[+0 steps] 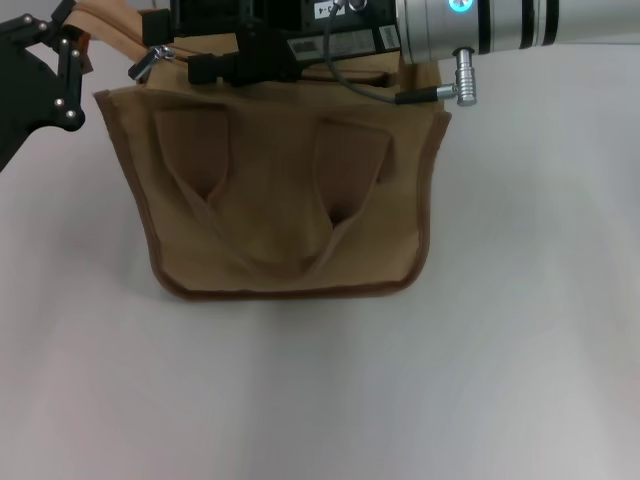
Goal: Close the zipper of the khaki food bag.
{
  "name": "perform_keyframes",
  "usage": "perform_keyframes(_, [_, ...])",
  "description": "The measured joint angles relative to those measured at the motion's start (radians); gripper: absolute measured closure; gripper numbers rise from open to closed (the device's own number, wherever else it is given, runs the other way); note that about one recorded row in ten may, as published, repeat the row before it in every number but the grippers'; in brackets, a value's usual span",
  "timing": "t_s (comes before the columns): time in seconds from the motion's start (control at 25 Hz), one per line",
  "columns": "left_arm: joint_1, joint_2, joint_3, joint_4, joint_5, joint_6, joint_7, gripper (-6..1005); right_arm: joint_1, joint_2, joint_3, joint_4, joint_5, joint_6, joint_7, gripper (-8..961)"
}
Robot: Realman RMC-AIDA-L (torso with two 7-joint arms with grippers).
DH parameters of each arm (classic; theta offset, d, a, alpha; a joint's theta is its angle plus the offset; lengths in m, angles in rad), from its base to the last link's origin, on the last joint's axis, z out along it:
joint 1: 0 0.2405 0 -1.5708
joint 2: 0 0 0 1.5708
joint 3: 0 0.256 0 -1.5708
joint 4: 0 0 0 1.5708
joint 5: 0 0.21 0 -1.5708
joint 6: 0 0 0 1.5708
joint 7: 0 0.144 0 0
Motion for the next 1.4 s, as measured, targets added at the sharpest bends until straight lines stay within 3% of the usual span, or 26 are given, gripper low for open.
perform_keyframes(1.4, [-0.019,-0.005,0.024,0.049,0.004,0.121,-0.210,958,0.034,0.018,-0.034,0.011,0.006,0.074,-0.049,177])
